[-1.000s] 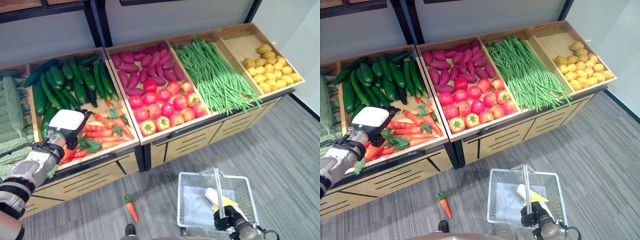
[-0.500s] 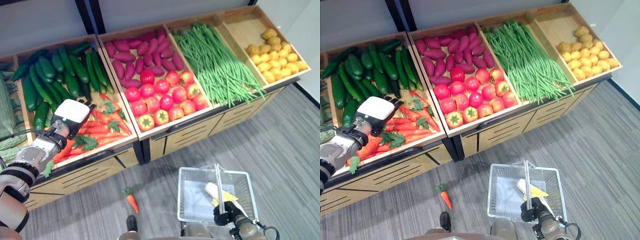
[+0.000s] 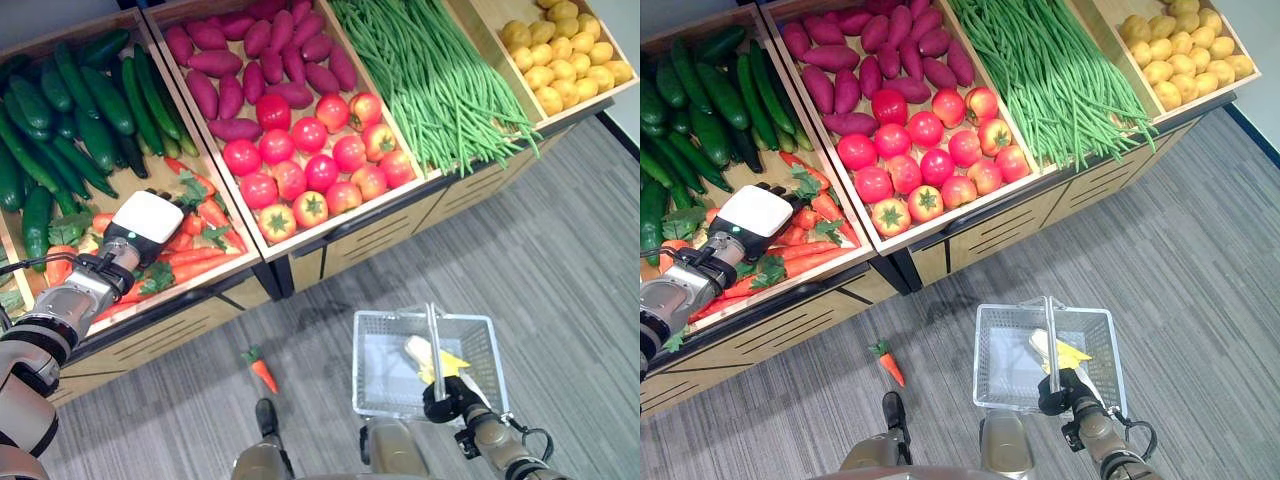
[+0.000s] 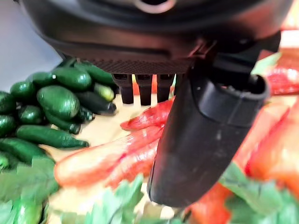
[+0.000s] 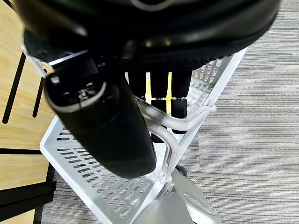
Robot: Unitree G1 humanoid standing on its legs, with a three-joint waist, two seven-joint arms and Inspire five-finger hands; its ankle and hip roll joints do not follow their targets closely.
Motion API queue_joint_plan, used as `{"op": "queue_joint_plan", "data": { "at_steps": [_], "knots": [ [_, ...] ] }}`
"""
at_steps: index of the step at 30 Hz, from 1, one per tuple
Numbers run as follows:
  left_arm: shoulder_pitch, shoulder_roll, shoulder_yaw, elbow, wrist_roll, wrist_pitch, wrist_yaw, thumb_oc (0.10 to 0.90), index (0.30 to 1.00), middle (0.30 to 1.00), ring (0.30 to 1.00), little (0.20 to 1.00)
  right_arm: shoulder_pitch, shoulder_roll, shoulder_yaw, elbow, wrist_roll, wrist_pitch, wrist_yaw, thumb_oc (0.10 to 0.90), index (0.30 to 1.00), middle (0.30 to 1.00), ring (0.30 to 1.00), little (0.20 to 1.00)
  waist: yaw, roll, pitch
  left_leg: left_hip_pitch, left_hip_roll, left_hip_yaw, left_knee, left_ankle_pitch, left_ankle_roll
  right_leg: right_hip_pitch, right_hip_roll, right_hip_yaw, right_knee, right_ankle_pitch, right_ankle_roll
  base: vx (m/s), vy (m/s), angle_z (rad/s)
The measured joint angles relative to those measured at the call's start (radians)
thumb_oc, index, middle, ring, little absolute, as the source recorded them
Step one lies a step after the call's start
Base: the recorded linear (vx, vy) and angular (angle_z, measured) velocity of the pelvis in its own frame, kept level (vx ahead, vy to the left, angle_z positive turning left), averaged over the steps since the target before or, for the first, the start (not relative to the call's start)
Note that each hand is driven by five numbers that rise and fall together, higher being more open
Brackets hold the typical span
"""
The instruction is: Get the vegetables into the basket
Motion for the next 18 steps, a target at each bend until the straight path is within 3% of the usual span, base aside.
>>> {"op": "queue_joint_plan", "data": {
  "at_steps": [9, 13, 18],
  "knots": [
    [0.014, -0.012, 0.044, 0.036, -0.002, -0.001, 0.006, 0.400, 0.300, 0.300, 0.300, 0.300, 0.001, 0.000, 0.010, 0.000, 0.002, 0.002, 0.000, 0.400, 0.300, 0.300, 0.300, 0.300, -0.001, 0.000, 0.000, 0.026, 0.003, -0.004, 0.000, 0.000, 0.000, 0.028, 0.000, -0.007, 0.000, 0.000, 0.000, 0.00, -0.004, 0.01],
    [0.020, -0.033, 0.111, 0.058, -0.030, 0.009, 0.035, 0.400, 0.300, 0.300, 0.300, 0.300, 0.001, 0.000, 0.024, 0.002, 0.002, 0.003, 0.001, 0.400, 0.300, 0.300, 0.300, 0.300, 0.001, -0.003, -0.001, 0.040, 0.006, -0.007, 0.000, 0.000, 0.000, 0.046, 0.001, -0.016, 0.000, 0.000, 0.000, 0.01, -0.011, 0.04],
    [0.020, -0.032, 0.193, 0.017, -0.071, 0.062, 0.094, 0.400, 0.300, 0.300, 0.300, 0.300, 0.014, 0.001, 0.028, 0.005, 0.002, 0.003, 0.002, 0.400, 0.300, 0.300, 0.300, 0.300, 0.009, -0.022, -0.016, 0.065, 0.008, -0.016, 0.000, 0.000, 0.000, 0.073, -0.001, -0.022, 0.000, -0.001, 0.000, 0.02, -0.009, 0.03]
  ]
}}
